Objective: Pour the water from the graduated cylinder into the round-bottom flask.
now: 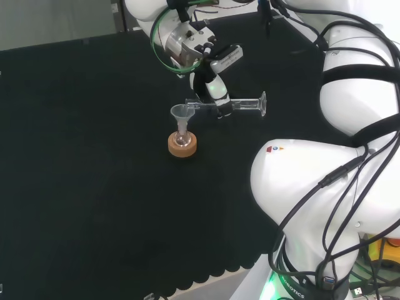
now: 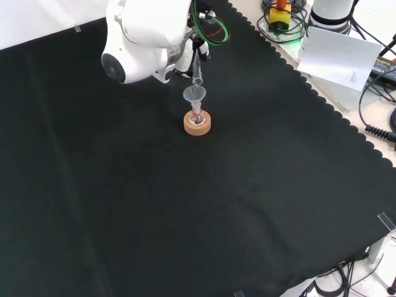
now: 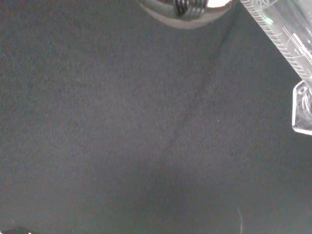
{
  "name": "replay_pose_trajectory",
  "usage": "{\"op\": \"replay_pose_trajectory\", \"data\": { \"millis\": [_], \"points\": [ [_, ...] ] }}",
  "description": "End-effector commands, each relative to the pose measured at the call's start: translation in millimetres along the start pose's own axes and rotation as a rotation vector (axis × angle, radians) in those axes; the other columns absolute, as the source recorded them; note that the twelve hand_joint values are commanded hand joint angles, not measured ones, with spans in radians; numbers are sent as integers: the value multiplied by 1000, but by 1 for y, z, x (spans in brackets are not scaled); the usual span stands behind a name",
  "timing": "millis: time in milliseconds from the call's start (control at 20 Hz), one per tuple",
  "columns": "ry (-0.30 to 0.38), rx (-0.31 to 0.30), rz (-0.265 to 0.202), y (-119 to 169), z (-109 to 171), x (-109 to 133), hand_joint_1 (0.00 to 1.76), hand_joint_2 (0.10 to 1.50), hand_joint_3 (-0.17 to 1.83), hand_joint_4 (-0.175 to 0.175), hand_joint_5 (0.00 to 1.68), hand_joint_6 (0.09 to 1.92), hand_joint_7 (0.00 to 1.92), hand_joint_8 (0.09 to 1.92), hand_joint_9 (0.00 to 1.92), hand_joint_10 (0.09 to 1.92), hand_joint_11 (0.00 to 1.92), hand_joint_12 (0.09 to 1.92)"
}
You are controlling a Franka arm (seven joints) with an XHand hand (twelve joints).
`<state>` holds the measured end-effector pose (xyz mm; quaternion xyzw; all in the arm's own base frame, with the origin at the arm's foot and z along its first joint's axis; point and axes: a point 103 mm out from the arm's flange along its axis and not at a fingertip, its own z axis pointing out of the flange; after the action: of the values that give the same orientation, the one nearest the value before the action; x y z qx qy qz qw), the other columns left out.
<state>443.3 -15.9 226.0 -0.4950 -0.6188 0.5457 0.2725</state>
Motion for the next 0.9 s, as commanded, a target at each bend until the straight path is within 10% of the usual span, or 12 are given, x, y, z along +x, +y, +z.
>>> {"op": "replay_pose_trajectory", "data": {
  "millis": [50, 900],
  "points": [
    [-9, 3, 6, -2, 0, -2, 1509, 1031, -11, -163, 1066, 759, 976, 942, 1204, 815, 1211, 699],
    [-39, 15, 24, -4, -2, 2, 1509, 1031, -11, -165, 1064, 761, 978, 936, 1203, 820, 1208, 689]
  ]
}}
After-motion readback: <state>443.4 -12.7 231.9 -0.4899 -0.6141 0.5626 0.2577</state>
